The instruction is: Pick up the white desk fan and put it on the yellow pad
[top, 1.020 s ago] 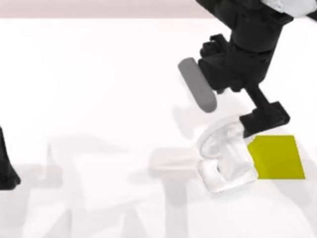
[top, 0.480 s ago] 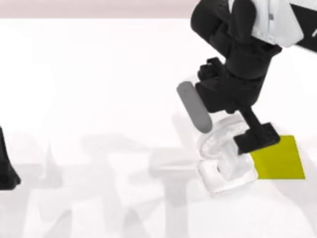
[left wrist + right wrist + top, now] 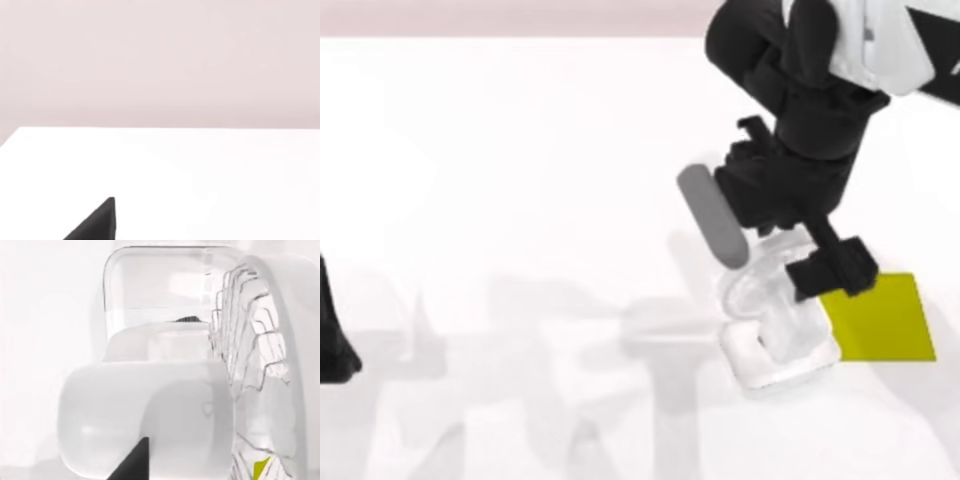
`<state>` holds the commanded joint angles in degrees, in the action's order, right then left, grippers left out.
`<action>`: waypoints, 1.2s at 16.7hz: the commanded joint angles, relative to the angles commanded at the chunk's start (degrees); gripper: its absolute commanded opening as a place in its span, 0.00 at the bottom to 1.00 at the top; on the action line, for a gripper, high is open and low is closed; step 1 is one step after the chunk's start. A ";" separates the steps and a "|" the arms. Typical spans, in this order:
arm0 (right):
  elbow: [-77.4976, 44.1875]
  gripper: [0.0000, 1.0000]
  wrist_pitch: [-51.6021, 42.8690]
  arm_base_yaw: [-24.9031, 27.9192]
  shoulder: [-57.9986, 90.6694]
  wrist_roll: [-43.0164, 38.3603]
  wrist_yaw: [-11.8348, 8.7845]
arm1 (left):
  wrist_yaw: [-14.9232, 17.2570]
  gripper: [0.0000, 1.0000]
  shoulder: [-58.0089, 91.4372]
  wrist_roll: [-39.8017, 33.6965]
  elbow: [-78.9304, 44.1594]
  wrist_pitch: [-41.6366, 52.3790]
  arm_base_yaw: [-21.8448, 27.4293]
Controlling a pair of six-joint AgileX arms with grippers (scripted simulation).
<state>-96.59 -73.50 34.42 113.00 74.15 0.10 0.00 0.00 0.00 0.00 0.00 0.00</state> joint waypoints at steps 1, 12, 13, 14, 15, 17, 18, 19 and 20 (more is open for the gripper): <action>0.00 0.47 0.00 0.00 0.00 0.00 0.00 | 0.00 1.00 0.00 0.00 0.00 0.00 0.00; 0.00 0.00 0.00 0.00 0.00 0.00 0.00 | 0.00 1.00 0.00 0.00 0.00 0.00 0.00; 0.00 0.00 0.00 0.00 0.00 0.00 0.00 | 0.00 1.00 0.00 0.00 0.00 0.00 0.00; 0.00 0.00 0.00 0.00 0.00 0.00 0.00 | 0.00 1.00 0.00 0.00 0.00 0.00 0.00; 0.00 0.00 0.00 0.00 0.00 0.00 0.00 | 0.00 1.00 0.00 0.00 0.00 0.00 0.00; -0.24 0.00 -0.17 -0.12 -0.38 0.01 0.02 | 0.00 1.00 0.00 0.00 0.00 0.00 0.00; -1.04 0.00 -0.97 -0.09 -0.21 0.06 0.02 | 0.00 1.00 0.00 0.00 0.00 0.00 0.00; -2.39 0.00 -2.29 -0.06 -0.01 0.09 0.01 | 0.00 1.00 0.00 0.00 0.00 0.00 0.00; -4.08 0.00 -3.94 -0.03 0.17 0.10 0.01 | 0.00 1.00 0.00 0.00 0.00 0.00 0.00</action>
<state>-100.67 -77.44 34.39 113.17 74.25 0.11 0.00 0.00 0.00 0.00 0.00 0.00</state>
